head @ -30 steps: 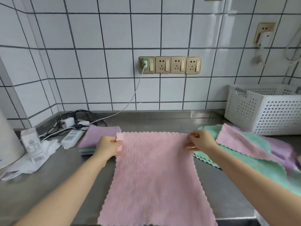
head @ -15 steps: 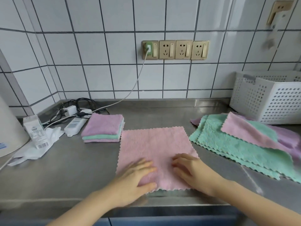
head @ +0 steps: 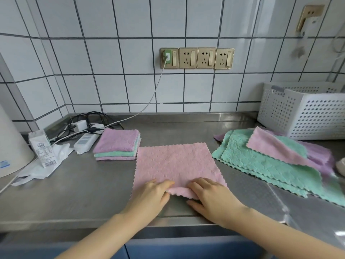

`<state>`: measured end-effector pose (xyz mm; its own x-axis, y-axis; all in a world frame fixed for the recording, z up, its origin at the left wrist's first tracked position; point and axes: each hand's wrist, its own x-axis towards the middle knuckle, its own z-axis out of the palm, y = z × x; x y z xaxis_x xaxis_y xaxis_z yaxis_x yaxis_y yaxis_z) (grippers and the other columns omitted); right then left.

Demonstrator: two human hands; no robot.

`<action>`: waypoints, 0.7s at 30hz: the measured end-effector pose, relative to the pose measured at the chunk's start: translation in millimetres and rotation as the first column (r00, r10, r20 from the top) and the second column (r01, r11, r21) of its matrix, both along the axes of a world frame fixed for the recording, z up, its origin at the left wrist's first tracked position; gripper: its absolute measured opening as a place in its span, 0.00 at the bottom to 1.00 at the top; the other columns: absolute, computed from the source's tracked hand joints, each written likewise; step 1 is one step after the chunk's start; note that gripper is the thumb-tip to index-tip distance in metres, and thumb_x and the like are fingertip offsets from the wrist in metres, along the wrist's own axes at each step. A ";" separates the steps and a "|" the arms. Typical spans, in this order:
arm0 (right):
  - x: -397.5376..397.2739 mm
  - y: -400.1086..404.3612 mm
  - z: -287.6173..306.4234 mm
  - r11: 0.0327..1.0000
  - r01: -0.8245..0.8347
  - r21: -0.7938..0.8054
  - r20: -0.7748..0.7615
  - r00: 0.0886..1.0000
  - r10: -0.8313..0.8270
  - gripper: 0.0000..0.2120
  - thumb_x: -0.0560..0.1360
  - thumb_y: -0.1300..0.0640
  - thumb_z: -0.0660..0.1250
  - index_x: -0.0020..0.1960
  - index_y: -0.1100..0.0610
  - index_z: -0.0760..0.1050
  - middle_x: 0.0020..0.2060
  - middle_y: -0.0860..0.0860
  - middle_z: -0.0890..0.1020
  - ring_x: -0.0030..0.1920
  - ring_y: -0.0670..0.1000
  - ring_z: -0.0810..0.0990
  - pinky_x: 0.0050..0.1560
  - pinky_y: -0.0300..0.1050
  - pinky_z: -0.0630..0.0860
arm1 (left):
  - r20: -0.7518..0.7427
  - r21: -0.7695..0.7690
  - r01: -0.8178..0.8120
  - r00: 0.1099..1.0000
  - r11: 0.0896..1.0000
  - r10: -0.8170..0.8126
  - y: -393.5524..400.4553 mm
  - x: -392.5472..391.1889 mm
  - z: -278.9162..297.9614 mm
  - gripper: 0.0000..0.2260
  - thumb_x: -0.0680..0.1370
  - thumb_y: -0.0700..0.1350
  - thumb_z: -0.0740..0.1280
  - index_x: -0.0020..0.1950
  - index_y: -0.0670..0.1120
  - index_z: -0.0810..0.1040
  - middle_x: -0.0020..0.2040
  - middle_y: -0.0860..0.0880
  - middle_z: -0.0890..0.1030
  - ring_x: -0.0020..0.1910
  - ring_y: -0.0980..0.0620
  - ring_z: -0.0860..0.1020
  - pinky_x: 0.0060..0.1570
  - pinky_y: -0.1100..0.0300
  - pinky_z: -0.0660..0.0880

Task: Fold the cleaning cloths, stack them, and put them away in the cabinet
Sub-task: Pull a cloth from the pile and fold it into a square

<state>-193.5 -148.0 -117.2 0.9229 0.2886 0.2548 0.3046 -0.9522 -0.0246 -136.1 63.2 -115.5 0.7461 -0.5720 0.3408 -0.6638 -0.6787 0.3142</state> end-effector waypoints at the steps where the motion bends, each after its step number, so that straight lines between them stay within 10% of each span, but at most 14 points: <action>1: -0.2 -4.4 0.4 1.000 0.011 -0.011 0.007 1.000 -0.011 0.17 0.73 0.47 0.54 0.55 0.53 0.73 0.54 0.49 0.78 0.55 0.54 0.78 0.49 0.48 0.78 | -0.009 0.002 -0.007 1.000 1.000 0.007 4.4 3.5 -2.0 0.17 0.78 0.41 0.60 0.66 0.53 0.74 0.56 0.49 0.80 0.55 0.49 0.76 0.55 0.57 0.73; 6: -10.3 -47.8 1.0 0.994 0.082 0.066 -0.018 0.997 -0.081 0.20 0.68 0.64 0.58 0.58 0.52 0.75 0.57 0.47 0.79 0.56 0.54 0.78 0.50 0.49 0.77 | -0.076 0.024 0.087 0.994 0.996 -0.085 49.4 18.2 -14.1 0.23 0.74 0.30 0.62 0.64 0.50 0.78 0.64 0.62 0.74 0.67 0.62 0.69 0.66 0.77 0.52; 10: -17.0 -74.1 5.4 0.975 0.043 0.220 -0.019 0.999 -0.039 0.15 0.69 0.68 0.66 0.50 0.54 0.83 0.50 0.47 0.85 0.50 0.51 0.83 0.52 0.43 0.76 | -0.240 -0.085 0.048 0.968 0.995 -0.067 78.5 20.5 -8.7 0.21 0.75 0.30 0.65 0.59 0.53 0.80 0.50 0.83 0.68 0.63 0.77 0.65 0.65 0.78 0.58; 15: -43.4 -75.3 24.5 0.902 0.194 0.385 -0.159 0.977 -0.142 0.10 0.70 0.47 0.72 0.40 0.55 0.82 0.33 0.47 0.82 0.34 0.45 0.78 0.39 0.41 0.75 | -0.401 -0.178 -0.031 0.915 0.984 -0.043 93.7 9.8 11.6 0.03 0.72 0.51 0.72 0.43 0.54 0.85 0.40 0.65 0.82 0.43 0.67 0.79 0.46 0.69 0.72; 17: -57.2 -69.4 39.4 0.817 0.218 0.535 -0.295 0.954 -0.061 0.20 0.69 0.46 0.73 0.29 0.58 0.72 0.24 0.47 0.70 0.26 0.44 0.65 0.29 0.38 0.63 | -0.483 -0.245 -0.027 0.870 0.969 -0.098 99.5 4.2 21.8 0.16 0.66 0.59 0.71 0.39 0.46 0.83 0.35 0.57 0.81 0.35 0.60 0.75 0.39 0.61 0.70; 21: -53.5 -62.7 58.4 0.618 0.346 0.706 -0.402 0.914 -0.053 0.19 0.69 0.54 0.75 0.27 0.58 0.70 0.23 0.49 0.70 0.25 0.47 0.65 0.28 0.37 0.63 | -0.586 -0.464 -0.191 0.799 0.865 -0.138 91.3 4.6 36.1 0.06 0.72 0.47 0.73 0.43 0.44 0.85 0.41 0.46 0.86 0.40 0.53 0.82 0.42 0.61 0.76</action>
<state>-247.0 -210.7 -58.8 0.9974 -0.0700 -0.0186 -0.0561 -0.5854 -0.8088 -131.6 154.5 -79.4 0.8997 -0.4331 0.0548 -0.2213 -0.3440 0.9125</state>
